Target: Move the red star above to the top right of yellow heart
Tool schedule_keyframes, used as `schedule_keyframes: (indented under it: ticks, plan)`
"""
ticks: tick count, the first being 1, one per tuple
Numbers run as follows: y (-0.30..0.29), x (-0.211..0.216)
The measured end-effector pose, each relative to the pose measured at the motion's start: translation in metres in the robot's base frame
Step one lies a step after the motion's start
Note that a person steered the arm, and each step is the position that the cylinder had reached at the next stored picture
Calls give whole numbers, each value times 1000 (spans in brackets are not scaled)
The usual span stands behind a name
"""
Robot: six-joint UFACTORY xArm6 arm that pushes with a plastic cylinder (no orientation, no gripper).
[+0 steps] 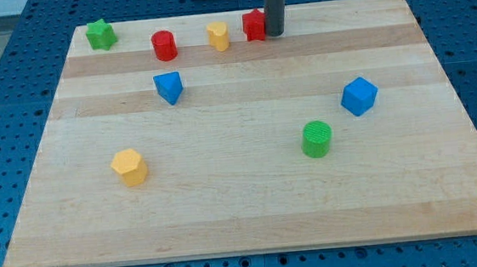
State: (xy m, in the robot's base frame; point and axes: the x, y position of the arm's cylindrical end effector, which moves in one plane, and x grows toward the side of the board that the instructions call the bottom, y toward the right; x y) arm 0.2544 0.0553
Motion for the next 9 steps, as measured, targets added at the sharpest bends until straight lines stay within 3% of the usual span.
schedule_keyframes:
  ticks: [7,9]
  plan:
    - [-60,-9]
    - [-6,6]
